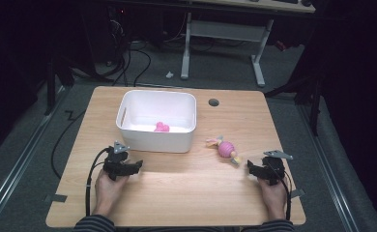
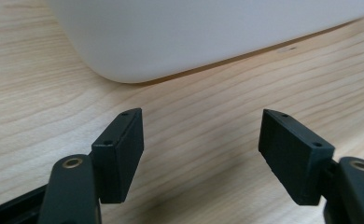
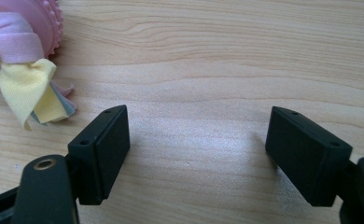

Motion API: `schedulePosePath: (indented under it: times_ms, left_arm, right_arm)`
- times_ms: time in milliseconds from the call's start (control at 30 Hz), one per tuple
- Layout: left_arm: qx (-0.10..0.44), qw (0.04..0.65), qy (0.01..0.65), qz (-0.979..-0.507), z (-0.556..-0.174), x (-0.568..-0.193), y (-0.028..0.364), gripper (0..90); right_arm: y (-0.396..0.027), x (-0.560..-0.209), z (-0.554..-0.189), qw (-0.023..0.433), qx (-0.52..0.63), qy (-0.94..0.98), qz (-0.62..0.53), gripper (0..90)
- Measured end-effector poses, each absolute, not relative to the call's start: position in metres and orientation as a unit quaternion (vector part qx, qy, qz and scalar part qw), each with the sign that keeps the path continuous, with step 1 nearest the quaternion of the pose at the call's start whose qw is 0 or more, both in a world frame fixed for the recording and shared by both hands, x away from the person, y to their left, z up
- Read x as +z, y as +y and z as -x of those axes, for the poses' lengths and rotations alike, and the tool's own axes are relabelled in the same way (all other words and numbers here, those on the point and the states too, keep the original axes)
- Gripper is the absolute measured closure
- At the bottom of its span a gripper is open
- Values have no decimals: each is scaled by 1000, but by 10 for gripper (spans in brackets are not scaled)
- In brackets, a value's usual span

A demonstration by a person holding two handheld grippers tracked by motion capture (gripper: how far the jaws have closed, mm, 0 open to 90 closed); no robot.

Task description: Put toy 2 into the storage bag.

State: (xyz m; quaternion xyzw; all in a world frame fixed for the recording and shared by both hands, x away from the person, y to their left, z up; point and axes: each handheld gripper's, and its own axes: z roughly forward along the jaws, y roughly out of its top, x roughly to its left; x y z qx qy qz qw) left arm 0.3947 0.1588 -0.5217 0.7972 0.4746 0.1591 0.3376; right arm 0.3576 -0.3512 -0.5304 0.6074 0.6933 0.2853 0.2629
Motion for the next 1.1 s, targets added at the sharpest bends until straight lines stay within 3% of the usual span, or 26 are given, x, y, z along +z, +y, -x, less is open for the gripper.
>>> schedulePosePath:
  times_ms: [1100]
  left_arm:
    - [199,353,463,-788,-396,-536,155,283]
  right_arm:
    - [-352,-530,-357,262,283,700,-601,230]
